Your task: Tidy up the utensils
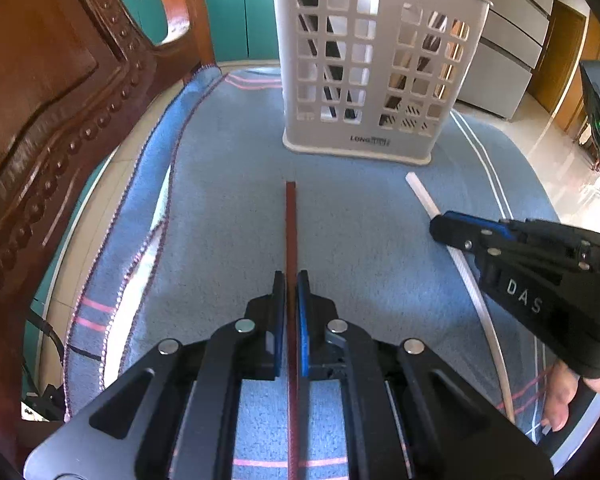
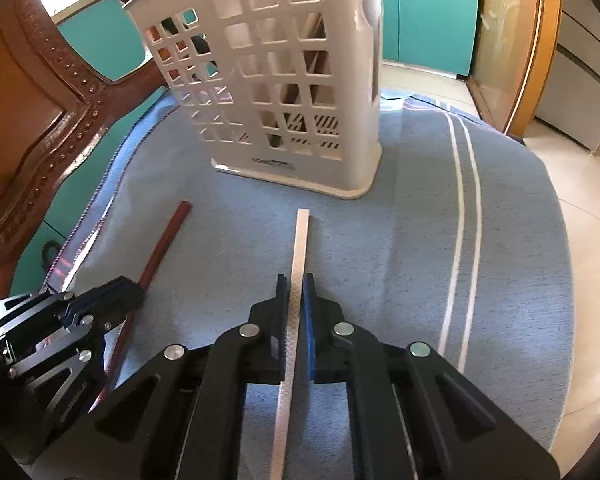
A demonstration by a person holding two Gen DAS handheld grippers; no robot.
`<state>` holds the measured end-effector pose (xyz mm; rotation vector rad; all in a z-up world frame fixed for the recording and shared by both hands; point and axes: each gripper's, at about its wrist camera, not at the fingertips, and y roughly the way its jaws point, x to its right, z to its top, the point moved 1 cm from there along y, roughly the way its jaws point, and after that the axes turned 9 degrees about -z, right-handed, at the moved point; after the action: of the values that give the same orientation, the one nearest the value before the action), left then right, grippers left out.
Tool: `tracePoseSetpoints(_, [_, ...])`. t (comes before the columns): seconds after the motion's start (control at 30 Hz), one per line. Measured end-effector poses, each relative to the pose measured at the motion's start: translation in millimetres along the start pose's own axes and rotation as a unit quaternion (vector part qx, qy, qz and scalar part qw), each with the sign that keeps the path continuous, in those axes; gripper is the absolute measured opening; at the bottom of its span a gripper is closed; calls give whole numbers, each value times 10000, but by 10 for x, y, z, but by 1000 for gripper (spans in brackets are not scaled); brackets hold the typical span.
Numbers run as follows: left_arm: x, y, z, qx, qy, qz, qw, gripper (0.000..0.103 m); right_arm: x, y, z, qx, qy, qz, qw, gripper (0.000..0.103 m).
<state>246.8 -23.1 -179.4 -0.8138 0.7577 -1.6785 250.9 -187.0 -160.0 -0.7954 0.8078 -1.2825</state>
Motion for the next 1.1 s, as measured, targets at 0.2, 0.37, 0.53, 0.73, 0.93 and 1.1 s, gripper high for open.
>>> tracePoseSetpoints(0.2, [-88, 72, 152, 83, -150, -111, 9998, 26, 113, -31, 20, 46, 213, -63, 9997, 17])
tracePoseSetpoints(0.37, [-129, 253, 262, 49, -82, -53, 9999, 34, 77, -10, 9, 32, 39, -196, 9998, 27])
tracePoseSetpoints(0.53, [-197, 308, 375, -36, -112, -112, 9999, 40, -35, 11, -6, 121, -216, -409, 9989, 34])
tracePoseSetpoints(0.73, [-336, 316, 462, -106, -283, -237, 9993, 39, -141, 49, 11, 212, -505, -654, 9964, 36])
tracePoseSetpoints(0.93, [-157, 363, 484, -69, -25, 85, 9999, 33, -177, 48, -3, 236, -637, -635, 9957, 28])
tracePoseSetpoints(1.1, [-60, 379, 544, -68, 25, 28, 10000, 7, -233, 49, -16, 259, -691, -448, 9963, 8])
